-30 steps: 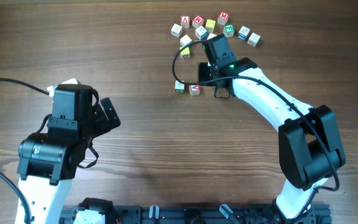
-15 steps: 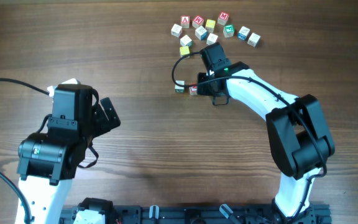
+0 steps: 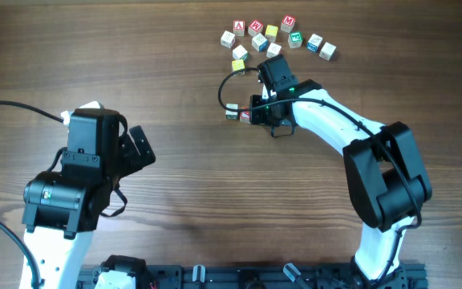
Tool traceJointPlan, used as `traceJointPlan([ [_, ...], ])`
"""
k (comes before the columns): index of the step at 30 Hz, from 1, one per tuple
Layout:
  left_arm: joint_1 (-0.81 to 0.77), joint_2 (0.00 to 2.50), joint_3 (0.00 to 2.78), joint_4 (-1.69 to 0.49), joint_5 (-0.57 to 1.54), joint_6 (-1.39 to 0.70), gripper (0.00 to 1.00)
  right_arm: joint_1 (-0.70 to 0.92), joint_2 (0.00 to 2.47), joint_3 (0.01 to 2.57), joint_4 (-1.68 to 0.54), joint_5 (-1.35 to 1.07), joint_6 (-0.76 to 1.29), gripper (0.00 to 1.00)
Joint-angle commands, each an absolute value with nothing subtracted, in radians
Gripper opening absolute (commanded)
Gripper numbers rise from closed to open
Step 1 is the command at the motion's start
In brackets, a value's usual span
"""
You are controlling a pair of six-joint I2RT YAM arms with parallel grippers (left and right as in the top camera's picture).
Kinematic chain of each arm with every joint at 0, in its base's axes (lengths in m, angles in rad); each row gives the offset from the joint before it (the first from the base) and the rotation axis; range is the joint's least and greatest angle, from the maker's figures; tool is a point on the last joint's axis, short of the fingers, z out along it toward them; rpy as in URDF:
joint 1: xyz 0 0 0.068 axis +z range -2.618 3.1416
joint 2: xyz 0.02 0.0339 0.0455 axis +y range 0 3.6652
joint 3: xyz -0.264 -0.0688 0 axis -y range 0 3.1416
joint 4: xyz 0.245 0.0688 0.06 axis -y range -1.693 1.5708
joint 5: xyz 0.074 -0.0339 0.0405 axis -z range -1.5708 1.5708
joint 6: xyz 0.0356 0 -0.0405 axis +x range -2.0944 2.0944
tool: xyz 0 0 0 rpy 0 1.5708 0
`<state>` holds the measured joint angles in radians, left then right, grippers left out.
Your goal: Form a horizontal line
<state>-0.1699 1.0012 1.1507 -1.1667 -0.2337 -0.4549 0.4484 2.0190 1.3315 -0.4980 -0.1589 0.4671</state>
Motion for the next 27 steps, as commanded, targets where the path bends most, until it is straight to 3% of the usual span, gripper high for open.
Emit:
traceJointPlan([
  [1, -0.165, 0.998, 1.150, -1.165, -0.228, -0.464, 1.00, 0.451, 2.036, 1.326, -0.493, -0.154, 0.471, 0.14],
  [27, -0.165, 0.998, 1.150, -1.165, -0.228, -0.464, 1.00, 0.450, 2.036, 1.326, -0.456, -0.106, 0.474, 0.13],
])
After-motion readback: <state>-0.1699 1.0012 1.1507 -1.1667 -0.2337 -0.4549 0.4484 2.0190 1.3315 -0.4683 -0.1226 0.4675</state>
